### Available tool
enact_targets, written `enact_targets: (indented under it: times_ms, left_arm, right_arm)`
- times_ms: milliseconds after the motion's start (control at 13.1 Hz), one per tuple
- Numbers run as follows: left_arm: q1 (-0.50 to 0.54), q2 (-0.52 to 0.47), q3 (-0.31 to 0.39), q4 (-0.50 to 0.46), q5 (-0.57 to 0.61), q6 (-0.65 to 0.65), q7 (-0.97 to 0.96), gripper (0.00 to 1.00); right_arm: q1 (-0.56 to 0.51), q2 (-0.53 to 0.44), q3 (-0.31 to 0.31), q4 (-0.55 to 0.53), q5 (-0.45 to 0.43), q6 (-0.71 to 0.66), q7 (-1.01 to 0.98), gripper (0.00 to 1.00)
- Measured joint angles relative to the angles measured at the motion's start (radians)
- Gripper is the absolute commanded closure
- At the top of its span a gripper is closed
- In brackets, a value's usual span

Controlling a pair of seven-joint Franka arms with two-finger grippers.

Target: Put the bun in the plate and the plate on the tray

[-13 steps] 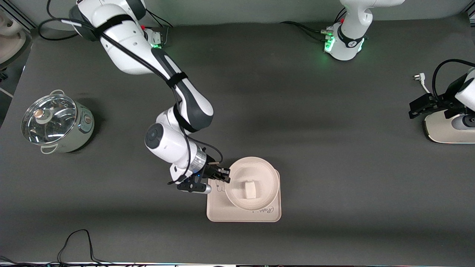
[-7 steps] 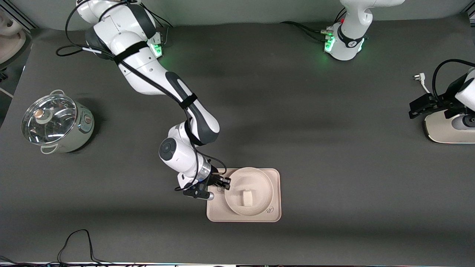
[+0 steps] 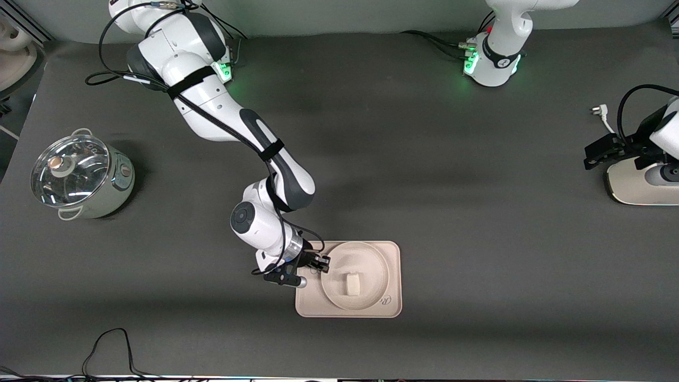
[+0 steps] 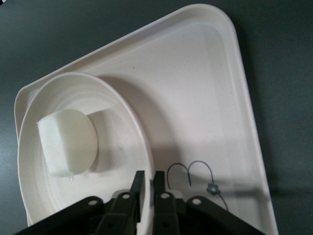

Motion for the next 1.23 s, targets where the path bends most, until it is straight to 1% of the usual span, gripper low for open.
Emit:
enact_targets:
  times_ms: [383,536,689,843,1072,1226]
  left_arm:
    - [0.000,0.000,0.000,0.000,0.000,0.000,0.000,0.00]
    - [0.000,-0.001,0.000,0.000,0.000,0.000,0.000,0.00]
    - [0.000,-0.002,0.000,0.000,0.000,0.000,0.000,0.00]
    - [-0.001,-0.003,-0.001,0.001,0.000,0.000,0.000,0.00]
    - [-0.001,-0.004,-0.001,0.001,0.000,0.000,-0.028,0.00]
    - [-0.001,-0.004,-0.001,0.001,0.000,0.000,-0.035,0.00]
  right_arm:
    - [-0.005,-0.018,0.000,0.028,0.006,-0.019,0.001,0.00]
    - [-0.008,-0.074,-0.001,0.037,0.009,-0.135,0.008,0.00]
    - [-0.009,-0.172,-0.025,0.033,0.009,-0.303,0.014,0.00]
    - [-0.021,-0.310,-0.067,-0.005,-0.005,-0.500,0.015,0.00]
    - [-0.096,-0.552,-0.078,-0.090,-0.156,-0.825,0.012,0.00]
    - [-0.152,-0.692,-0.077,-0.129,-0.226,-1.011,-0.018,0.00]
